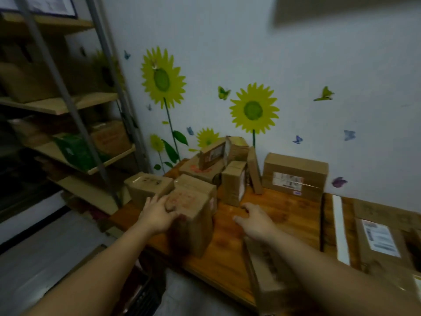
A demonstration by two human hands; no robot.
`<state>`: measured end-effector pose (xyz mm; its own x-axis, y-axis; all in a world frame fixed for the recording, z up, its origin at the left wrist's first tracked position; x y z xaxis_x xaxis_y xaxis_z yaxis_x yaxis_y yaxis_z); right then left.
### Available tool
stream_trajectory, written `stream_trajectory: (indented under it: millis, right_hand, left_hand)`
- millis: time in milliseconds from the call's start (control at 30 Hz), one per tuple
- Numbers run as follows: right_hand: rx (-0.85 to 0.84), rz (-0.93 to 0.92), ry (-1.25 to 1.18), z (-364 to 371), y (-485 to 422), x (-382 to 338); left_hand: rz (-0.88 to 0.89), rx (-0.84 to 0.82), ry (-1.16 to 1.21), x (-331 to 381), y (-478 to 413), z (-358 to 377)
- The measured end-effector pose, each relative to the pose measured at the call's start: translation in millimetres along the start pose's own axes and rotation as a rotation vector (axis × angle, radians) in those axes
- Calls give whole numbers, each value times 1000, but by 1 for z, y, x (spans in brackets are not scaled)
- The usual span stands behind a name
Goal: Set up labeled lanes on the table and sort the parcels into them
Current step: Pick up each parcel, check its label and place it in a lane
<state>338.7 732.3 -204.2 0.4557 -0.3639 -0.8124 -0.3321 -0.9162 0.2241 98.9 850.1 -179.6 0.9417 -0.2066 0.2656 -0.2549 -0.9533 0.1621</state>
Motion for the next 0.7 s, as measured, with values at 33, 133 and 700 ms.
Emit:
stream_trajectory:
  millis: [33, 133, 700]
  right_hand:
    - [-30, 9, 3, 11, -6, -10]
    - [-132, 39, -10, 40, -27, -31]
    - [-200, 295, -232, 70, -110, -35]
  left_hand:
    - [-16, -26, 68, -14, -8, -1]
    - [-71, -65, 279, -43, -37, 4]
    - [-134, -719, 501, -31, -92, 53]
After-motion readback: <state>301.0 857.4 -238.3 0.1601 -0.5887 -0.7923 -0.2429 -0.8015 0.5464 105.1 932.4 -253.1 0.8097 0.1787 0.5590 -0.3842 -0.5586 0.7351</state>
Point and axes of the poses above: each hand's wrist, its own y-axis away from the middle knuckle, its own z-axis out of the palm, x = y × z, the point moved 6 cm from there along -y, towards the middle knuckle, and after that the axes turned 9 degrees about -y, right-handed, at the moved point
